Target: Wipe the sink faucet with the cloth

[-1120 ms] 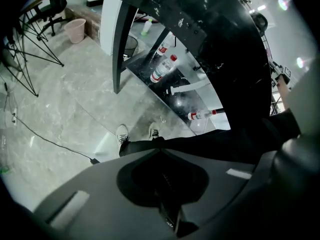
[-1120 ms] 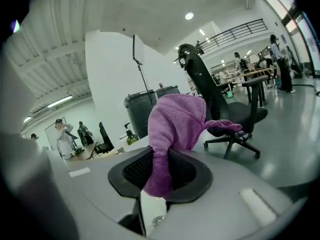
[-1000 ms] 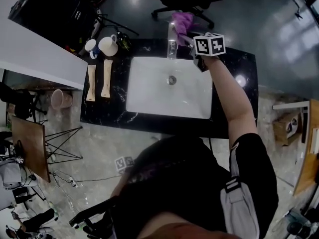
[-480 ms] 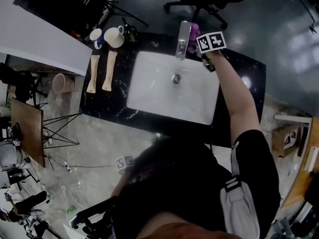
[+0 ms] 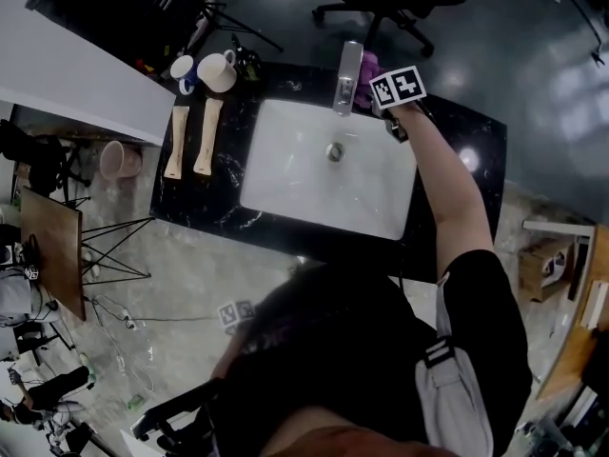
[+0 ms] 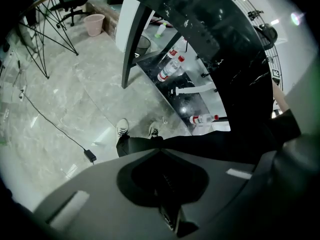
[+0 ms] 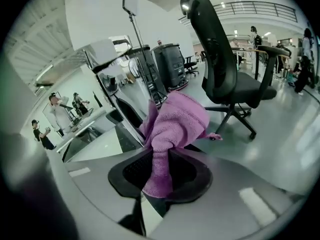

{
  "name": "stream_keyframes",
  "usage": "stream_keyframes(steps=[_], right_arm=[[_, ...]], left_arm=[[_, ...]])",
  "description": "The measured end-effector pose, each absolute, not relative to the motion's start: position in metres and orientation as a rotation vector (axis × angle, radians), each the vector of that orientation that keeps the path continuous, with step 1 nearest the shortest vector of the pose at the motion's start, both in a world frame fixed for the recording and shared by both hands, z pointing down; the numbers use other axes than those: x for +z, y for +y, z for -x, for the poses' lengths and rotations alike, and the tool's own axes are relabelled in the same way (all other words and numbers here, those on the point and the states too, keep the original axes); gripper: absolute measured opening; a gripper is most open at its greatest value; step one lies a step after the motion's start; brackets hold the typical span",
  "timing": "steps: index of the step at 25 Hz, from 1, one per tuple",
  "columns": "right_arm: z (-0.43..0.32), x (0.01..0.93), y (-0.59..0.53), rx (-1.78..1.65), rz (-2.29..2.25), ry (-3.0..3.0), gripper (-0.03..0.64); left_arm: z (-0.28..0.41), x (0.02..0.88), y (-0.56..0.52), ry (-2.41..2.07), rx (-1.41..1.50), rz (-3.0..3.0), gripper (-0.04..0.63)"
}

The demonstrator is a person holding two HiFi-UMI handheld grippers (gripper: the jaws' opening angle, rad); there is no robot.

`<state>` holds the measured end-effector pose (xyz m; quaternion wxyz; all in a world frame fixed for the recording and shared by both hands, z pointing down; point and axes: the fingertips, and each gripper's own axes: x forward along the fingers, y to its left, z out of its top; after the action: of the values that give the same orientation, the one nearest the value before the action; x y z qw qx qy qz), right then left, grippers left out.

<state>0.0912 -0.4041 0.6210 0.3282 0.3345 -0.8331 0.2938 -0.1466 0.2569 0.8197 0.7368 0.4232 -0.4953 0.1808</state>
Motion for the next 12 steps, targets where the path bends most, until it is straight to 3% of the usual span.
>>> stream_keyframes(steps=[7, 12], right_arm=[[-0.094, 0.549, -0.412, 0.605, -0.857, -2.343, 0.097], [-0.097, 0.493, -0.411, 0.174, -0.643, -2.320, 0.097]], left_arm=[[0.152, 0.823, 0.258, -1.077, 0.405, -0.951, -0.008], [0.148, 0.824, 0.265, -1.080, 0.405, -0.946, -0.008]])
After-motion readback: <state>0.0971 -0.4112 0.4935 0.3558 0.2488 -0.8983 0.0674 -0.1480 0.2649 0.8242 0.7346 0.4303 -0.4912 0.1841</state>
